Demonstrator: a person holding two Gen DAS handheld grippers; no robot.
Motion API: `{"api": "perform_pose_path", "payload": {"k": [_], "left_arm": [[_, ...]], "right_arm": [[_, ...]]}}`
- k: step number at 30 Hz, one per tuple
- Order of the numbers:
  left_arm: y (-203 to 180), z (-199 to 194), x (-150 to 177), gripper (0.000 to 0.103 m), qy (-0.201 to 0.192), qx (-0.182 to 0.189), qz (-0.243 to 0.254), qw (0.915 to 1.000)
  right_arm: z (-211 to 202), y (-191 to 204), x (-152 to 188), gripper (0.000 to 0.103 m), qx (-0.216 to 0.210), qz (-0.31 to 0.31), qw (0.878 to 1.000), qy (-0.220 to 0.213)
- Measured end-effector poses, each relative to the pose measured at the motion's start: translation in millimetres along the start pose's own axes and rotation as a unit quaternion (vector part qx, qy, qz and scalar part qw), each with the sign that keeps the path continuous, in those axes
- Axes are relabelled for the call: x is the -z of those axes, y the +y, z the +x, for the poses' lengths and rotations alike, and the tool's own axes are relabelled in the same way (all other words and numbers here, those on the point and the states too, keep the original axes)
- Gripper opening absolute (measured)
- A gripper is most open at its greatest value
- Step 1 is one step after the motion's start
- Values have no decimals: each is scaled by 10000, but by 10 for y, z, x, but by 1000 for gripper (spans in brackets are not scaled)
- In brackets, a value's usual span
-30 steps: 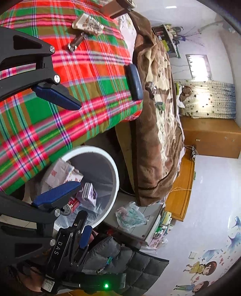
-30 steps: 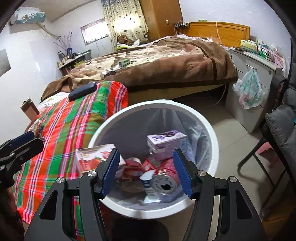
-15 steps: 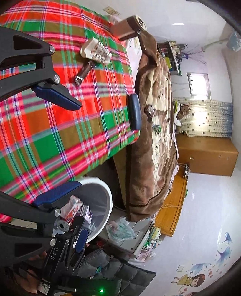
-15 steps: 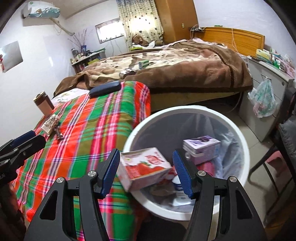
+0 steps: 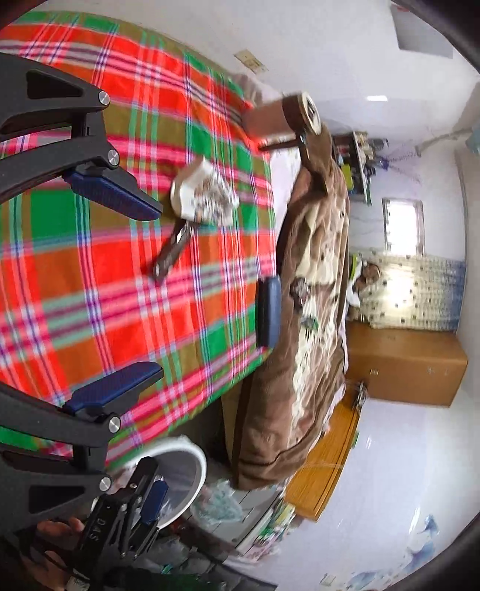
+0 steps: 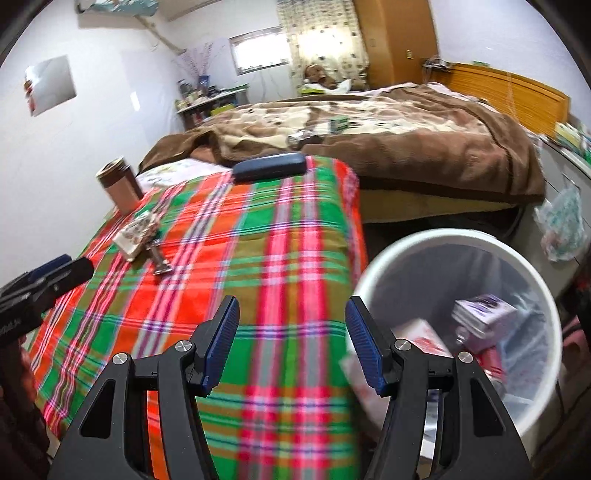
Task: Collect trash
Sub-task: 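Move both tools back from the bin toward the wrapper and snack bar, then grasp the white printed wrapper with the left gripper while the right gripper grasps the brown snack bar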
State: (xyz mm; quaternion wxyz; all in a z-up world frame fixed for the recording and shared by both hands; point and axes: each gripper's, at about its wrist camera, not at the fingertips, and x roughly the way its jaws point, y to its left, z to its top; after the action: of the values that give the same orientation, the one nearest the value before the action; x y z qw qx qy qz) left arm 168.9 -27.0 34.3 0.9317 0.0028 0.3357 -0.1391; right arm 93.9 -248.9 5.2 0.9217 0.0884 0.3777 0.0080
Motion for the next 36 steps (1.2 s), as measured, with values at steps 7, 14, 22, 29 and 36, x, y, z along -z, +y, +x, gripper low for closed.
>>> {"api": "perform_pose_path", "payload": {"k": [7, 14, 22, 29, 36], "left_arm": [[496, 113, -70, 78, 45, -327, -265, 9991], [903, 318, -188, 78, 130, -578, -436, 9973], [1096, 668, -311, 78, 343, -555, -319, 9974], [1253, 977, -375, 78, 553, -455, -447, 9964], [1335, 1252, -452, 78, 712, -275, -353, 9965]], "right_arm": [[237, 351, -113, 61, -265, -368, 9989, 119], [515, 707, -216, 61, -506, -804, 9950, 325], [847, 1018, -276, 61, -695, -1090, 9901, 541], [1052, 1224, -320, 61, -924, -1345, 9845, 637], [1197, 1366, -314, 61, -986, -1567, 9793, 822]]}}
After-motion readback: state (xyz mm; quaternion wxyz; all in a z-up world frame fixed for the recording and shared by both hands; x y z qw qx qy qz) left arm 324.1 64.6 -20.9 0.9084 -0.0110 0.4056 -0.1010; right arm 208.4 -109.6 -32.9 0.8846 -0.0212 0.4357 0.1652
